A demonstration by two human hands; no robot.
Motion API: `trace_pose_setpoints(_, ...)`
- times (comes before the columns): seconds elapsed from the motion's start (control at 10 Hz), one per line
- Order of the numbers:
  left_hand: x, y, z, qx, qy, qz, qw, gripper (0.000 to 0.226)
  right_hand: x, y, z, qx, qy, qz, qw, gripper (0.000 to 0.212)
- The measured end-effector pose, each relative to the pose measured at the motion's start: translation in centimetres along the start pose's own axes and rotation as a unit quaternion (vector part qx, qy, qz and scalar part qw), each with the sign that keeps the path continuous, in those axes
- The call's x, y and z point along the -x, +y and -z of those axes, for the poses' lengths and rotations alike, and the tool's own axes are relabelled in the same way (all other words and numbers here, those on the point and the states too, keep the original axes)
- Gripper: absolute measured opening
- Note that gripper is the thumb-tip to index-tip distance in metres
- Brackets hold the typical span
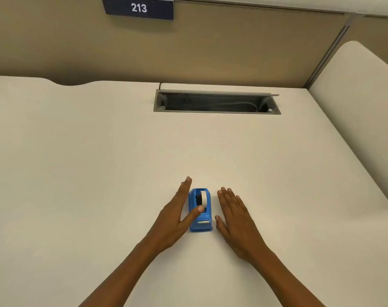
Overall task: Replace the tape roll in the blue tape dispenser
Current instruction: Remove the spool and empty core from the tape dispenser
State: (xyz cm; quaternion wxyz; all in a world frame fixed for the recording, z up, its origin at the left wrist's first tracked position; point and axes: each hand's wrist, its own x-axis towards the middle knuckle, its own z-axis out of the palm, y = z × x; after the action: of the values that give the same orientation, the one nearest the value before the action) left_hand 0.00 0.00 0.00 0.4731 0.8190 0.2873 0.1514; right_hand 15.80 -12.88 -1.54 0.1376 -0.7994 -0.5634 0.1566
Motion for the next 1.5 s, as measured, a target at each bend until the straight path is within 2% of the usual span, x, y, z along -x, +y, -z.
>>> trace_pose_setpoints(0.2,-0.2,0.0,0.5,-0.034,-0.045,0.031,0.998,0.082,-0.1,-0.5,0.6,-0.044,-0.004,0.010,0.999,0.058)
trace_pose_setpoints(0.3,-0.4,-0.2,0.9,-0.025,-0.051,0.042,0.998,0.085,-0.5,-1.3,1.9,-0.181,0.014,-0.023,0.983,0.057)
trace_pose_setpoints(0.4,-0.6,-0.3,1.2,-0.014,-0.063,0.048,0.997,0.088,-1.2,-1.9,3.4,-0.270,0.043,-0.020,0.962,0.057)
trace_pose_setpoints(0.6,-0.5,-0.6,1.5,0.022,-0.072,0.052,0.996,0.092,-2.3,-2.0,4.1,-0.217,-0.012,0.036,0.975,0.065)
trace_pose_setpoints(0.9,-0.2,-0.4,1.4,0.044,-0.066,0.063,0.995,0.093,-3.5,-2.4,3.8,-0.209,0.020,0.060,0.976,0.049)
trace_pose_setpoints(1.1,-0.3,-0.1,1.5,0.047,-0.068,0.064,0.995,0.092,-3.8,-2.4,4.0,-0.269,0.025,0.033,0.962,0.043)
trace_pose_setpoints(1.4,-0.3,0.4,1.9,0.046,-0.079,0.073,0.993,0.095,-4.2,-2.9,5.8,-0.368,0.051,-0.007,0.928,0.044)
trace_pose_setpoints(1.5,-0.4,1.3,2.5,0.074,-0.049,0.085,0.992,0.090,-3.7,-3.0,6.7,-0.412,0.046,-0.015,0.910,0.044)
